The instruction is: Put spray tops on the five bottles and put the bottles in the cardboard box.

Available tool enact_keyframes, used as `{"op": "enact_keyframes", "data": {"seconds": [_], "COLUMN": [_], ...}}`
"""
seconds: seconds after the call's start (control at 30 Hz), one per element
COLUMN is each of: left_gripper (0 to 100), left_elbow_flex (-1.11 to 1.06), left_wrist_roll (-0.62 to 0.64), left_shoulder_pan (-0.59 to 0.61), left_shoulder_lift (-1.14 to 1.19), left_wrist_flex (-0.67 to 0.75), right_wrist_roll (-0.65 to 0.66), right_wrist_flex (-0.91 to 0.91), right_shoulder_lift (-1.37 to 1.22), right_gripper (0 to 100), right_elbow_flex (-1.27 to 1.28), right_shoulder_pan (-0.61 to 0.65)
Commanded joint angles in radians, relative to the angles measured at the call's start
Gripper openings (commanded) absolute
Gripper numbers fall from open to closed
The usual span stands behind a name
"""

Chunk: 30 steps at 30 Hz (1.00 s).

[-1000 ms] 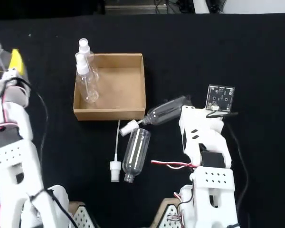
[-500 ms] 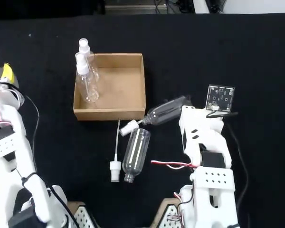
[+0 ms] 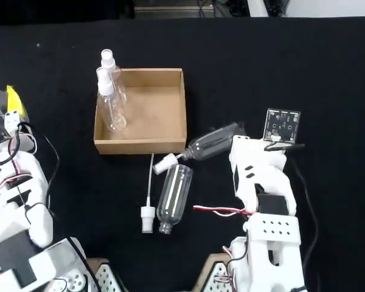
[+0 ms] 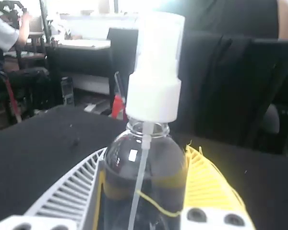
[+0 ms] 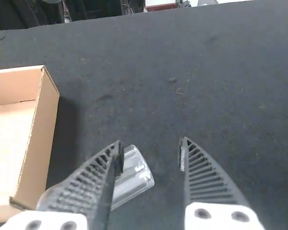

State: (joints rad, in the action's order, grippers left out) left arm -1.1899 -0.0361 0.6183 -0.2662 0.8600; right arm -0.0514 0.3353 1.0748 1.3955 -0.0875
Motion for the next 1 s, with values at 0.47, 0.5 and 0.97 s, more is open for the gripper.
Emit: {"op": "enact_keyframes", "data": {"seconds": [0.47,0.5,0.97], "left_gripper": [3,3,3], "left_elbow_flex": [-0.196,-0.222,-0.363], "left_wrist_roll": [0.098,0.106,0.115], "left_shoulder_pan": [-0.223,-0.251,-0.475], "left_shoulder_lift": [-0.324,-0.359,-0.514], "left_wrist_flex": [0.023,0.023,0.026], "right_wrist_roll": [-0.005,-0.005,0.054], "right_wrist_flex": [-0.044,-0.06,-0.071], "right_shoulder_lift": [-0.008,-0.008,-0.01], "right_gripper": [16.6,16.6,16.6], "right_elbow_flex": [-0.008,-0.004,-0.001], "right_shoulder_pan": [0.023,0.023,0.023]}}
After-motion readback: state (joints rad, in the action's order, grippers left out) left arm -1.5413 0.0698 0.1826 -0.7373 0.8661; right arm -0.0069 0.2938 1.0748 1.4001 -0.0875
